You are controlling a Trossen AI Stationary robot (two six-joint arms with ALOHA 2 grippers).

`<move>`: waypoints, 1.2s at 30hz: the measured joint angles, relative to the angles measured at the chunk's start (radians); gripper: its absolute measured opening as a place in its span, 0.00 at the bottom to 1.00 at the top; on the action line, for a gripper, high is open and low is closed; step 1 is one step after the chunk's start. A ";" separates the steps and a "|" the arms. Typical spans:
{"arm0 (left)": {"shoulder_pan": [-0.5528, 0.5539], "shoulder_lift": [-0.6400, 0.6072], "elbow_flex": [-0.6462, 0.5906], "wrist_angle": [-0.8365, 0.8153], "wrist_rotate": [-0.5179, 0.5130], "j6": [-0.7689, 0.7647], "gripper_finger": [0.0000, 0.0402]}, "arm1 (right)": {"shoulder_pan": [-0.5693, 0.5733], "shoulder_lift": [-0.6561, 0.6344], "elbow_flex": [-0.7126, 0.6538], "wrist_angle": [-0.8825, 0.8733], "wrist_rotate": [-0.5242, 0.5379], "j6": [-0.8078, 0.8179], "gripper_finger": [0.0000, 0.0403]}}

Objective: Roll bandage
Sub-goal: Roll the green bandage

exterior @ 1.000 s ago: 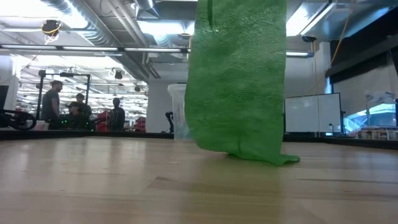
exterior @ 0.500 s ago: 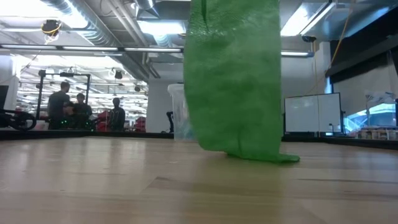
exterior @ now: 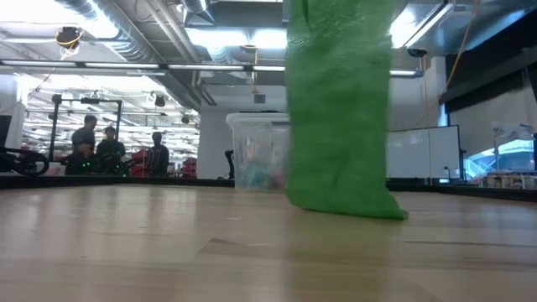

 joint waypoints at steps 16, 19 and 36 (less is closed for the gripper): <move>0.107 0.063 0.000 0.113 0.190 0.021 0.39 | 0.000 0.003 0.000 -0.006 0.002 -0.007 0.05; 0.117 0.070 0.000 0.164 0.188 0.041 0.39 | 0.000 0.007 0.000 -0.007 0.000 -0.009 0.04; 0.086 0.071 0.000 0.078 -0.031 0.049 0.01 | -0.005 0.012 0.000 0.036 0.012 -0.029 0.04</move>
